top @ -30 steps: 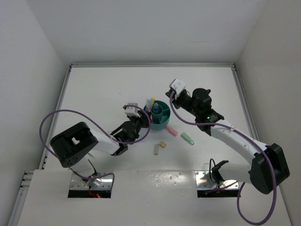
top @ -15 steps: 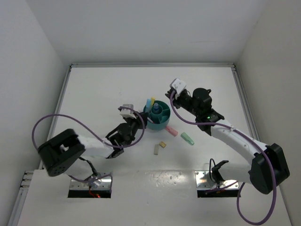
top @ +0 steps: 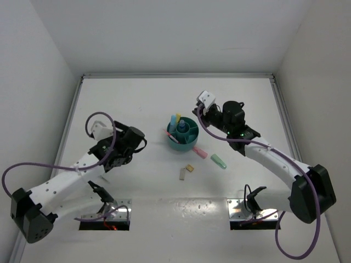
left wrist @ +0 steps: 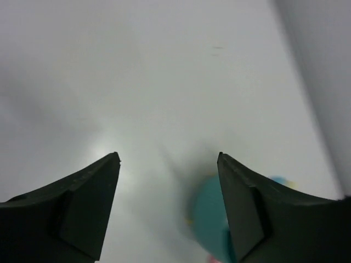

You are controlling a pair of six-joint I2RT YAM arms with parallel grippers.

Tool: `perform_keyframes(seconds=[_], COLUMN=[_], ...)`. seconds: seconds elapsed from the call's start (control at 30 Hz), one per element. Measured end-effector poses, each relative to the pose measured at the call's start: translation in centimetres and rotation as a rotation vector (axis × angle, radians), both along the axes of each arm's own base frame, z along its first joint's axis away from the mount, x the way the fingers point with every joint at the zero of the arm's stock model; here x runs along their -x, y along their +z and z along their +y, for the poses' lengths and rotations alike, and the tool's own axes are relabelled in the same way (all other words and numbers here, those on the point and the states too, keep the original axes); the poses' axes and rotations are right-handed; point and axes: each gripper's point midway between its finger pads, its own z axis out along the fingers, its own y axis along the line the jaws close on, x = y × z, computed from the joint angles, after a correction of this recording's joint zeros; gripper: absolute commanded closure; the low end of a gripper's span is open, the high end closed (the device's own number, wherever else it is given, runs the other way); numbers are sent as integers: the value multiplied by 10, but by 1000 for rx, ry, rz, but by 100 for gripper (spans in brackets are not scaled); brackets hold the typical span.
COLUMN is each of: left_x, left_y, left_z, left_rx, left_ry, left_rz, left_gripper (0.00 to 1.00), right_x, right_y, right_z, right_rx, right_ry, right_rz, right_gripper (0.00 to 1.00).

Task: Sort the stationery into containers
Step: Pick up the pen from the center of the board.

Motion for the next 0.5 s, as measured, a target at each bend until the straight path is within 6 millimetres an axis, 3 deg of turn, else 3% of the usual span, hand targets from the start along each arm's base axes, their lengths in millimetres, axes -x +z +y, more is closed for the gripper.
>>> perform_keyframes(seconds=[0.07,0.13,0.3,0.5], left_x=[19,39,60,75], left_y=[-35,-58,-85,-119], left_z=[24,43,76,99], left_rx=[-62,-98,-118,-144], left_ry=[77,133,269,397], left_rz=[154,267,391,558], left_gripper=[20,20,17,16], right_x=[0,0,2,3], right_y=[0,0,2,0], right_z=[1,2,4,5], right_rx=[-3,-4,-14,-25], right_ry=[1,7,13,11], right_rz=[13,24,42,60], right_gripper=[89,89,89,89])
